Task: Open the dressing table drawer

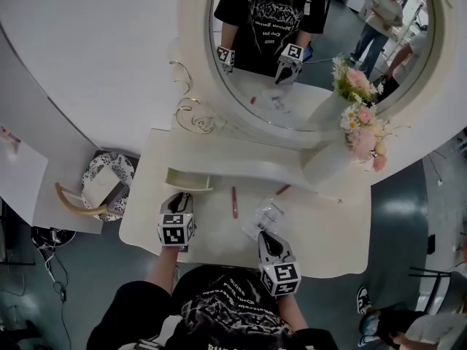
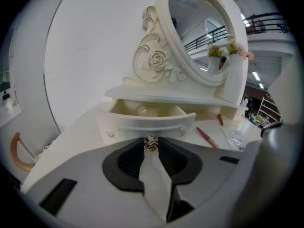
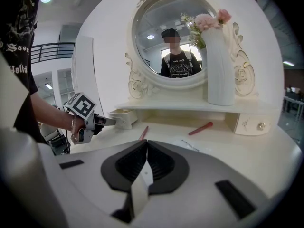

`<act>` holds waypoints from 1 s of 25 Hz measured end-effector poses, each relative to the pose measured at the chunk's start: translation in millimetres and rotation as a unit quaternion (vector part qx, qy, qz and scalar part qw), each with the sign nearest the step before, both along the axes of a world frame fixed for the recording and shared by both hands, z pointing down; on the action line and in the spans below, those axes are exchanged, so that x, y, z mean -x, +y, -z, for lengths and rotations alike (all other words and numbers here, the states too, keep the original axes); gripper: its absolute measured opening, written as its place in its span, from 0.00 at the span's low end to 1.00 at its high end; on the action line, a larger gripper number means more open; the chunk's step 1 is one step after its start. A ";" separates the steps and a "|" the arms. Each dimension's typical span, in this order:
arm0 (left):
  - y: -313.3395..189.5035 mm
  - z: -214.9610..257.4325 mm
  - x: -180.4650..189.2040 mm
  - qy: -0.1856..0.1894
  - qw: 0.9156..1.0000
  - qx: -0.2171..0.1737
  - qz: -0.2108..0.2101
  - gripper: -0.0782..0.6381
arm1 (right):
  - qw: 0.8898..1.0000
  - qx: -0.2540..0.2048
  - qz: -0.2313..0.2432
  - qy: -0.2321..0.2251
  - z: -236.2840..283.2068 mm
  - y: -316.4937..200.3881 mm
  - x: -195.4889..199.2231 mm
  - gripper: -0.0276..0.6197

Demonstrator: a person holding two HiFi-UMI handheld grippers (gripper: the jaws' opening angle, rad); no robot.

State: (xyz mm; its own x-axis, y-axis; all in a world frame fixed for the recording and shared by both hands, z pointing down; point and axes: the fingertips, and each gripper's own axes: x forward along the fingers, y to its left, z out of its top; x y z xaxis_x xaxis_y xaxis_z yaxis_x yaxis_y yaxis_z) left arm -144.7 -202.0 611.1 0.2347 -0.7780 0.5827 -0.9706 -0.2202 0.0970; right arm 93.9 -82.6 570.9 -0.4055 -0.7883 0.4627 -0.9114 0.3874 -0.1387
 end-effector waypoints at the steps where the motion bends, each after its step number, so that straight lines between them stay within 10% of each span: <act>1: 0.5 0.0 -0.1 0.000 1.000 0.000 0.000 0.25 | 1.000 0.000 0.001 0.000 0.0 0.3 -0.2 0.06; 25: 15.0 -0.7 1.0 0.007 1.000 0.009 -0.003 0.25 | 1.000 -0.001 0.005 -0.001 0.3 2.3 -1.7 0.06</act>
